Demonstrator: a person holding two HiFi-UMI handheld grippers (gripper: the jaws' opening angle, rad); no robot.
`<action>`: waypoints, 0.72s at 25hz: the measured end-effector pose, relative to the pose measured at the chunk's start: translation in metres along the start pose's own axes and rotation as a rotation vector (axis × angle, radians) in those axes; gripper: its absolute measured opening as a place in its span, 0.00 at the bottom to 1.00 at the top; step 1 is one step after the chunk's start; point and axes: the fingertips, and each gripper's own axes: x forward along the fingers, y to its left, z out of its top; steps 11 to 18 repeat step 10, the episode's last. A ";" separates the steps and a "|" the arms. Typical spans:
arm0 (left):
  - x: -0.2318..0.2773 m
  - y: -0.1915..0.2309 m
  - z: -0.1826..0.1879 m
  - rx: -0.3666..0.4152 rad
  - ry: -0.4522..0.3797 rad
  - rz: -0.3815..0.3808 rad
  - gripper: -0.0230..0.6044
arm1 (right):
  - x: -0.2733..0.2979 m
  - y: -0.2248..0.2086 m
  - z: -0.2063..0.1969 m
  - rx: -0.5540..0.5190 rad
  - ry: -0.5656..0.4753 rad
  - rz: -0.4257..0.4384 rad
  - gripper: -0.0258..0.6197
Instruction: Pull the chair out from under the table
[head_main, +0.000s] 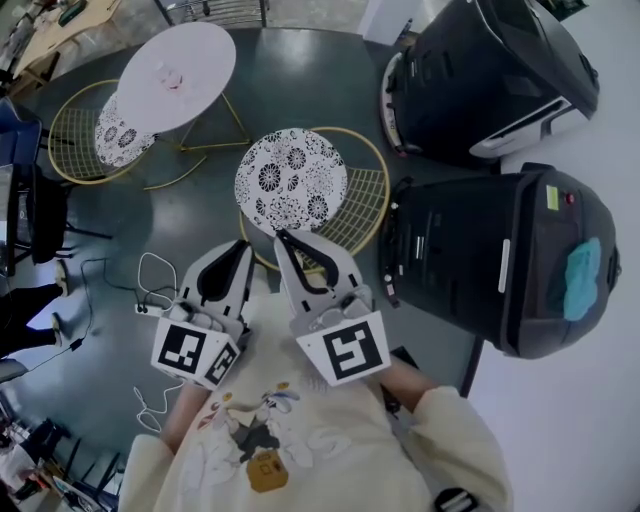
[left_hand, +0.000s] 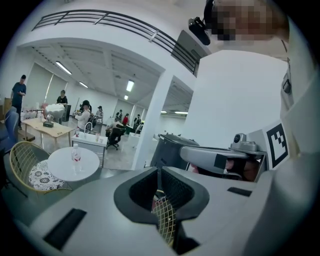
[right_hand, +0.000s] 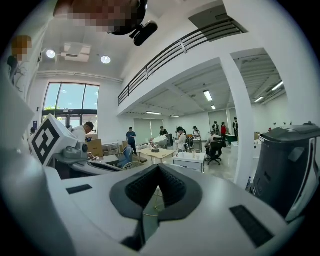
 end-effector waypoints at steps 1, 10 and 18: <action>-0.001 0.000 0.001 0.003 -0.004 0.001 0.08 | -0.001 0.000 -0.002 0.000 0.004 -0.001 0.05; -0.003 -0.005 0.004 0.026 -0.016 -0.005 0.08 | -0.002 0.001 -0.011 0.001 0.040 0.023 0.05; -0.003 -0.005 0.004 0.026 -0.016 -0.005 0.08 | -0.002 0.001 -0.011 0.001 0.040 0.023 0.05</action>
